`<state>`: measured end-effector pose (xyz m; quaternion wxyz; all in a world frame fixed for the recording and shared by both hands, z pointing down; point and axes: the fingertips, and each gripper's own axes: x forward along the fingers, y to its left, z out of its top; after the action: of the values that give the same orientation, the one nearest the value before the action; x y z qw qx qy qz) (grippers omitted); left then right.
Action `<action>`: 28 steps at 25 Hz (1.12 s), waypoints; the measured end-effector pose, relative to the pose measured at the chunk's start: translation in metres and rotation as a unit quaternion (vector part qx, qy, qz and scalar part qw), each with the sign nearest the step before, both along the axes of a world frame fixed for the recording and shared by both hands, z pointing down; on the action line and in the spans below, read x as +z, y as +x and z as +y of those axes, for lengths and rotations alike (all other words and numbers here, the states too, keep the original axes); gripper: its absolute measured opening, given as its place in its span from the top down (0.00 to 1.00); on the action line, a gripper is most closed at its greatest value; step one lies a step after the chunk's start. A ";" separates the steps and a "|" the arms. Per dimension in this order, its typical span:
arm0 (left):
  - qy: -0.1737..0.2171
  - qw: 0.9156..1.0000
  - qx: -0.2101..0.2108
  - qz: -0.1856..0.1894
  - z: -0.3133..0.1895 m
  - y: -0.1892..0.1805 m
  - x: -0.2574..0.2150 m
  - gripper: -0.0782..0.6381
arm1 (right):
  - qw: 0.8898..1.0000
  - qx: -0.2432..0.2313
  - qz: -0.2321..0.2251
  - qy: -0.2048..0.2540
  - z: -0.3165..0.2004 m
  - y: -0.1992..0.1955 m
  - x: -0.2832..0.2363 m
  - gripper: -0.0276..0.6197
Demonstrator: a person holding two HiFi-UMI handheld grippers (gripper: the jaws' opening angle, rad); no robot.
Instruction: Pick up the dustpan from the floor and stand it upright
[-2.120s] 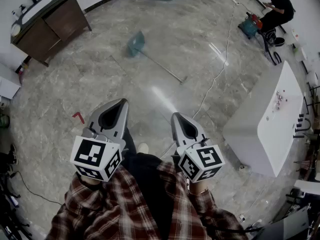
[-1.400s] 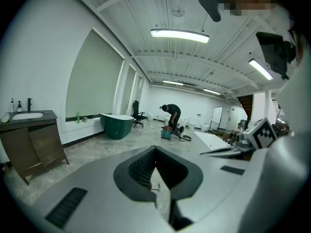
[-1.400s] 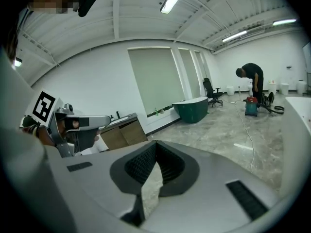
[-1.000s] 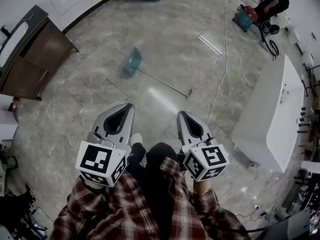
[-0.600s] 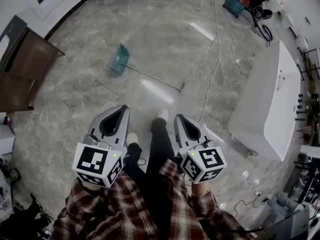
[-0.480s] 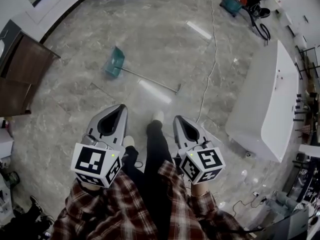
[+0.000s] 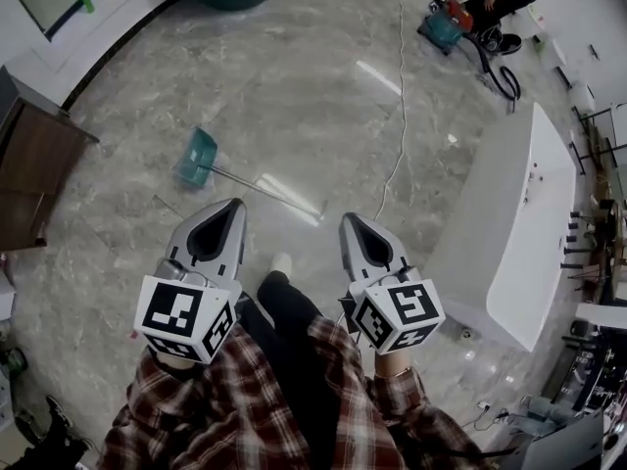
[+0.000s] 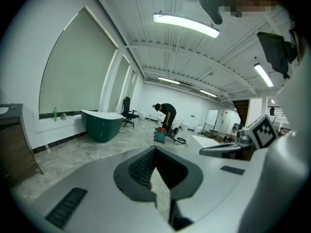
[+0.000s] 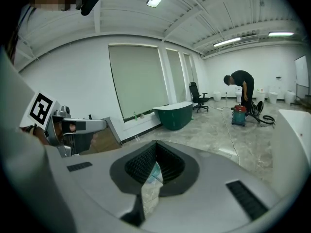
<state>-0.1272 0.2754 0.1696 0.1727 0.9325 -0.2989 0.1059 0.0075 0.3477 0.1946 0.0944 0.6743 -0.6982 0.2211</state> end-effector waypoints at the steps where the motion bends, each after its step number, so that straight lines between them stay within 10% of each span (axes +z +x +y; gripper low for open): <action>1: 0.001 1.000 -0.005 0.000 -0.002 0.006 0.000 0.89 | 1.000 -0.001 -0.002 -0.001 -0.002 0.008 0.002 0.94; 12: -0.014 0.999 -0.027 -0.013 -0.052 0.031 0.010 0.89 | 0.999 -0.004 -0.014 -0.028 -0.042 0.043 0.024 0.94; 28: -0.008 0.993 0.116 -0.017 -0.229 0.121 0.007 0.89 | 0.992 0.123 -0.026 -0.024 -0.210 0.100 0.022 0.94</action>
<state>-0.0057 0.0461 0.1770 0.1618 0.9575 -0.1909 0.1436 0.1077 0.1379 0.2163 0.0645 0.7467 -0.6066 0.2654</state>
